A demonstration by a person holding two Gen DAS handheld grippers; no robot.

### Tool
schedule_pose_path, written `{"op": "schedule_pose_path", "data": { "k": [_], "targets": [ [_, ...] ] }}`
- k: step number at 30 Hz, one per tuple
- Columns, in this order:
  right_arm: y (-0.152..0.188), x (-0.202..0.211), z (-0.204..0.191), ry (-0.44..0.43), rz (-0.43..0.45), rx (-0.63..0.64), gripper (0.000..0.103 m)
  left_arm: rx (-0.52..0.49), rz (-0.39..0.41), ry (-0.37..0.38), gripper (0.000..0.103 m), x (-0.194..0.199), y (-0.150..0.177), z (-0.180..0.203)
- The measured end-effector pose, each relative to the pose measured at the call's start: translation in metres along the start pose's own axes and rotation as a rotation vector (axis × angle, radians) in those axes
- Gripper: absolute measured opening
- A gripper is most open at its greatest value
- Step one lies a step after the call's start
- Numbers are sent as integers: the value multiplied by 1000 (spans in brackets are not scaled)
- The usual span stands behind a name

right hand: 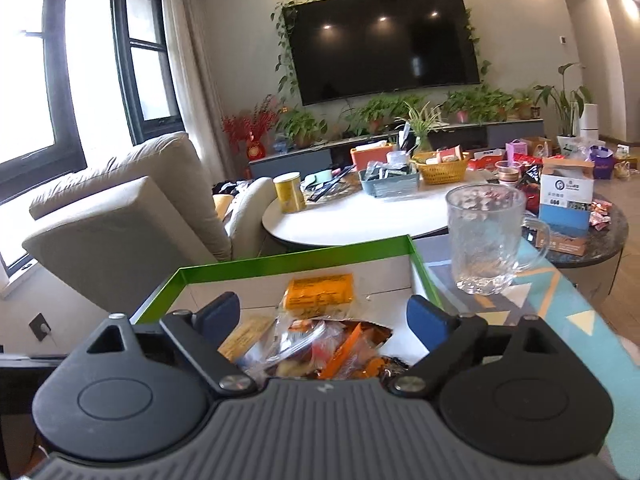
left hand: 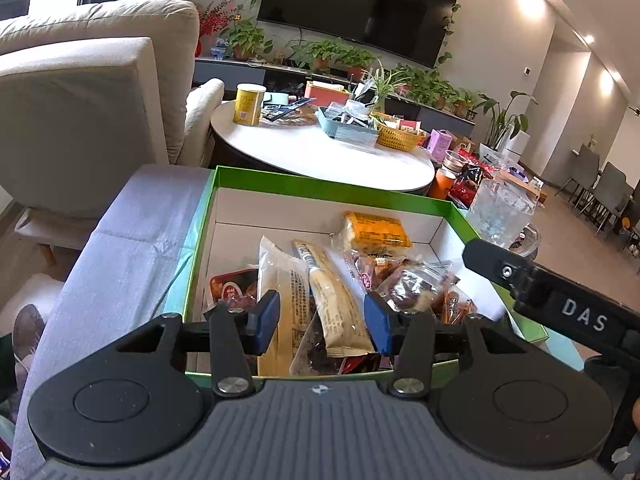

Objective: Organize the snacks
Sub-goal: 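Move both tools back from the box toward the orange jelly cup and wrapped pastry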

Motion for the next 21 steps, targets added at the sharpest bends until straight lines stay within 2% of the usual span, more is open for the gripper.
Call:
{"op": "schedule_pose_path", "data": {
  "k": [21],
  "targets": [
    [12, 36, 13, 1, -4, -7, 61, -9, 26, 0, 44, 24, 7, 6]
  ]
}}
Point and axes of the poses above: each gripper's, at about its wrist camera, not at the fingertips, and x roughly against the way its jaws point, z to its right, y to its underside, the point moved 10 cm from there along -x, roughly the way its jaws point, and after that the axes turned 7 degrees about -y, right-handed, at the moved point
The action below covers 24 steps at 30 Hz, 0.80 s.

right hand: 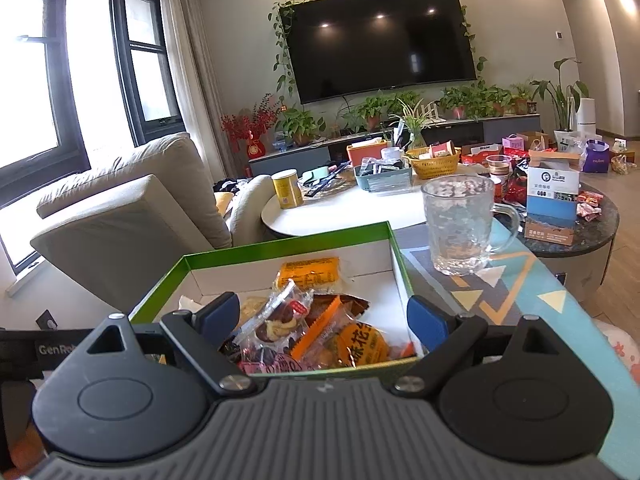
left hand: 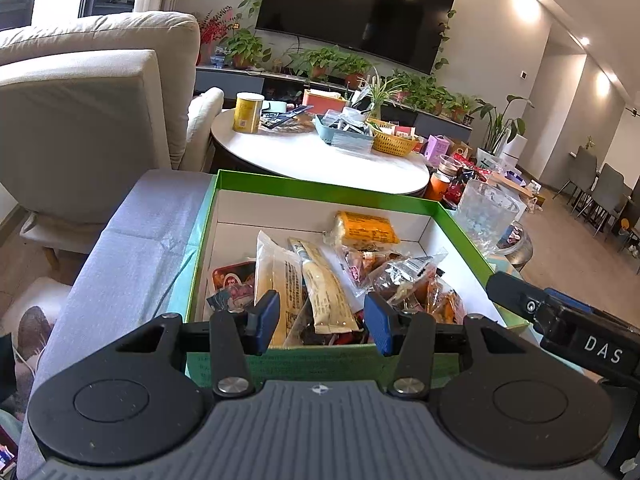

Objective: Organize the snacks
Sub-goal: 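Move both tools back from the box toward the orange jelly cup and wrapped pastry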

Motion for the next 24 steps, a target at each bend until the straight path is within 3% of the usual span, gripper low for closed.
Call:
{"op": "schedule_pose_path", "data": {
  "k": [24],
  "targets": [
    [31, 30, 31, 52, -42, -76, 61, -23, -17, 5, 45, 26, 22, 3]
  ]
}}
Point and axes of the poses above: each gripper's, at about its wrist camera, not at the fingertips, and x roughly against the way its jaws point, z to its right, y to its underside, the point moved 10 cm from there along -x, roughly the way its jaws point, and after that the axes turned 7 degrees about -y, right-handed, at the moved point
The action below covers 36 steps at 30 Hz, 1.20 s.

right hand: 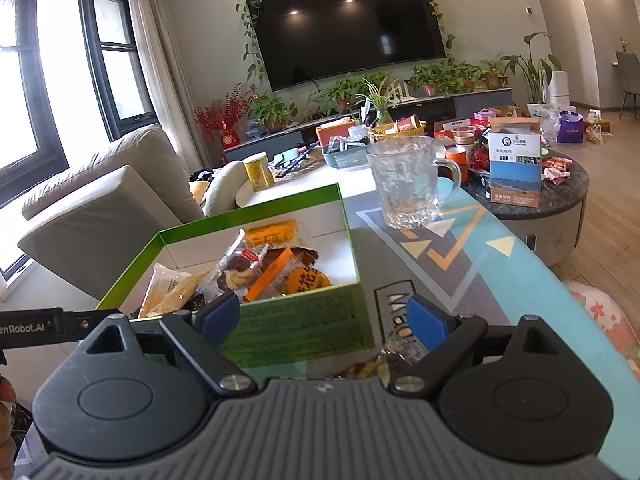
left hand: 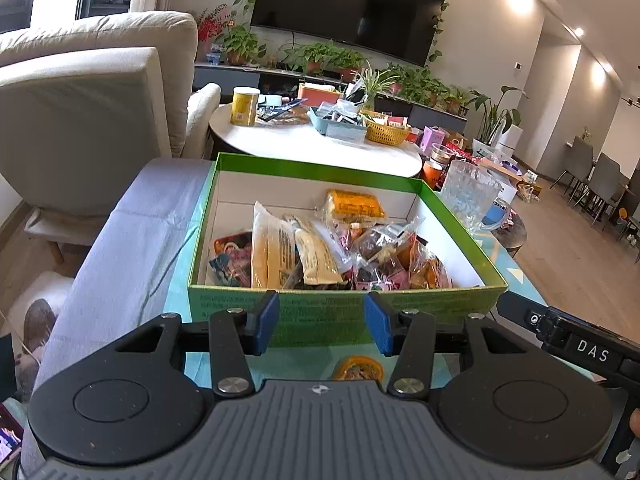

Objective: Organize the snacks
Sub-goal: 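Move both tools back from the box toward the orange jelly cup and wrapped pastry, then grasp the orange jelly cup with the left tool while the right tool grasps the clear wrapped pastry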

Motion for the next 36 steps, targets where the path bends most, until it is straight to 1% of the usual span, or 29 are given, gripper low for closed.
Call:
{"op": "schedule_pose_path", "data": {
  "k": [3, 6, 8, 10, 13, 16, 17, 19, 21, 23, 25, 28, 33, 36],
  "targets": [
    [3, 2, 3, 7, -8, 0, 61, -3, -1, -7, 45, 3, 2, -3],
    [8, 4, 7, 15, -23, 2, 61, 15, 22, -39, 45, 9, 4, -12],
    [13, 4, 10, 23, -42, 8, 61, 25, 27, -31, 45, 12, 5, -16],
    [18, 4, 12, 32, -58, 18, 61, 15, 8, -5, 45, 14, 10, -15],
    [25, 4, 15, 35, -78, 27, 61, -44, -18, 38, 45, 14, 22, -4],
    [33, 1, 16, 41, -108, 50, 61, -146, -63, 76, 45, 6, 39, 16],
    [35, 0, 15, 42, -116, 64, 61, -179, -75, 78, 45, 2, 45, 23],
    [39, 0, 14, 44, -129, 101, 61, -213, -78, 62, 45, -5, 51, 30],
    [42, -2, 14, 49, -133, 132, 61, -208, -79, 44, 45, -12, 53, 30],
    [44, -4, 16, 53, -140, 147, 61, -194, -91, 54, 45, -17, 55, 31],
    [46, -8, 19, 59, -155, 145, 61, -186, -100, 64, 45, -21, 56, 31],
    [48, -16, 24, 73, -172, 131, 61, -201, -109, 52, 45, -27, 59, 33],
    [51, -23, 25, 68, -181, 106, 61, -200, -141, 50, 45, -40, 62, 34],
    [50, -27, 23, 71, -176, 113, 61, -202, -142, 48, 45, -45, 63, 35]
  ]
}}
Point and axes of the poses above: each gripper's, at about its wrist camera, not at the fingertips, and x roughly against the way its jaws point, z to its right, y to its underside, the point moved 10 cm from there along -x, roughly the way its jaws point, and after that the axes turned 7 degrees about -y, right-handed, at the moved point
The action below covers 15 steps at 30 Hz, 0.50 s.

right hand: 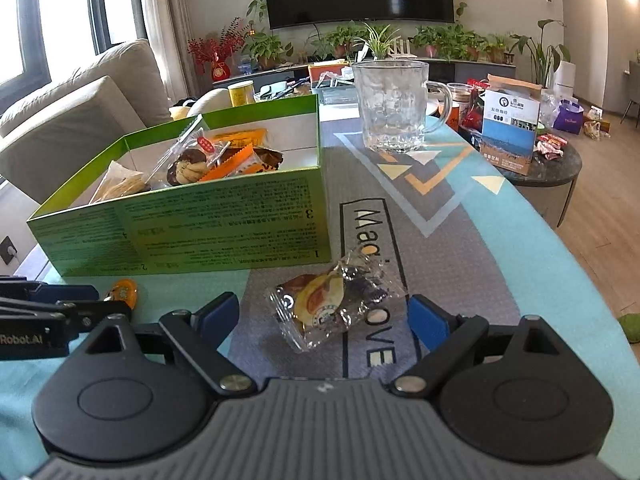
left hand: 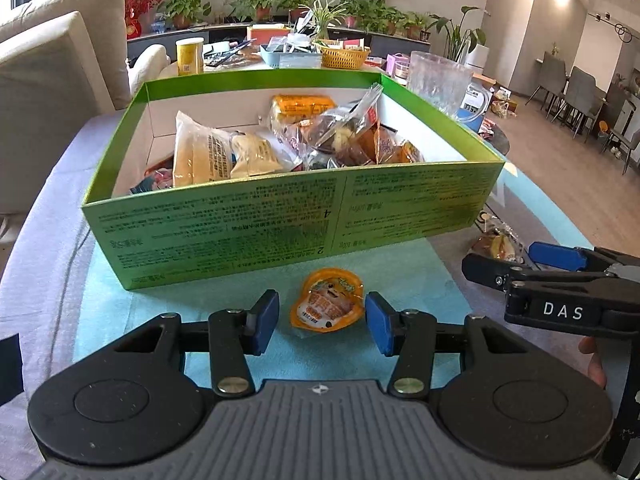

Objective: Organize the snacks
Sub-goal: 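Grasp the orange jelly cup with the left tool while the right tool grasps the clear wrapped pastry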

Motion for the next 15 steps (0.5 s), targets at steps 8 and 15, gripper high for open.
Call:
{"op": "schedule_pose_path", "data": {
  "k": [8, 15],
  "targets": [
    [-3, -10, -8, -6, -19, 39, 61, -1, 35, 7, 39, -3, -3, 1],
    [-3, -1, -7, 31, -27, 110, 53, 5, 29, 36, 33, 5, 1, 4]
  ]
}}
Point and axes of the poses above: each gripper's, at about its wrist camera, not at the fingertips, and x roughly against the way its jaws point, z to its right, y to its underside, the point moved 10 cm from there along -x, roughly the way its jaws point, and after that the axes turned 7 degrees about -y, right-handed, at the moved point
